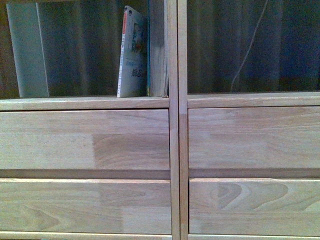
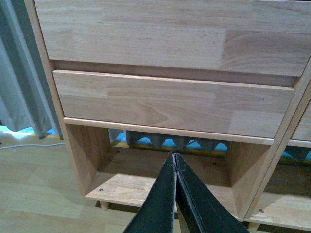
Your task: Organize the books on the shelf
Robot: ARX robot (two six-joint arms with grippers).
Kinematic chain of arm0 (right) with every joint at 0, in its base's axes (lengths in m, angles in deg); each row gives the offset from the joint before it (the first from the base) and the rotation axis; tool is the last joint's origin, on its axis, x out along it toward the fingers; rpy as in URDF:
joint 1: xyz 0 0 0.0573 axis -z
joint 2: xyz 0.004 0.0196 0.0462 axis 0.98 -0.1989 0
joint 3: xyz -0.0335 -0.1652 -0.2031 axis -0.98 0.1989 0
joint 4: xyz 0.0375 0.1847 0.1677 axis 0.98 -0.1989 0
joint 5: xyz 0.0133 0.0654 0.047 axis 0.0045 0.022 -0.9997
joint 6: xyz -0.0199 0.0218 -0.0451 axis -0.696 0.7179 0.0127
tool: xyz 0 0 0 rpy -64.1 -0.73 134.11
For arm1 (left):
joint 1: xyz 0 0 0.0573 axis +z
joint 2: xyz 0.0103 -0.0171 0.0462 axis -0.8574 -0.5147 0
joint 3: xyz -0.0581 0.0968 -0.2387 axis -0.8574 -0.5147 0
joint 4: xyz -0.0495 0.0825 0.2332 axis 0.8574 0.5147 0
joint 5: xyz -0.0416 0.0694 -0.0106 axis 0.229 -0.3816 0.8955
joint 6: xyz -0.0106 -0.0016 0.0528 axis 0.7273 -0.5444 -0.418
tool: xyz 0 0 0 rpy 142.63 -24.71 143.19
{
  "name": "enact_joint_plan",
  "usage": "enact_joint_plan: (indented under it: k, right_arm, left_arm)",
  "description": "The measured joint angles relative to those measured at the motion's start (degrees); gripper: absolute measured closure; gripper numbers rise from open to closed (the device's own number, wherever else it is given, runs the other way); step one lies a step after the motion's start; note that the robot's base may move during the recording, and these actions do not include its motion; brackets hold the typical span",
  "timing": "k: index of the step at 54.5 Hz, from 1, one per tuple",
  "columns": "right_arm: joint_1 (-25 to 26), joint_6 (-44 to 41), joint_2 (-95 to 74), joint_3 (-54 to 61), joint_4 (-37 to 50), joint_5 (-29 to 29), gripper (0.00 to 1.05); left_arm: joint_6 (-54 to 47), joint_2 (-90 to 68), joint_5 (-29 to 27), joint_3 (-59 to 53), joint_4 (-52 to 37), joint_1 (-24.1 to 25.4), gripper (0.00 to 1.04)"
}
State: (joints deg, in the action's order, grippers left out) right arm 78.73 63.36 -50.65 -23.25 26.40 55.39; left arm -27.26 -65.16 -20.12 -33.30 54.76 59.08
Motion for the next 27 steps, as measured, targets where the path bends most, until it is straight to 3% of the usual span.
enact_joint_plan:
  k: [8, 10, 27]
  right_arm:
    - [0.0, 0.0, 0.0, 0.0, 0.0, 0.0, 1.02]
    - [0.0, -0.1, 0.0, 0.0, 0.0, 0.0, 0.94]
    - [0.0, -0.1, 0.0, 0.0, 0.0, 0.0, 0.39]
  left_arm:
    - [0.0, 0.1, 0.0, 0.0, 0.1, 0.0, 1.02]
    - [0.0, 0.1, 0.0, 0.0, 0.1, 0.0, 1.01]
    - [0.0, 0.1, 0.0, 0.0, 0.1, 0.0, 0.44]
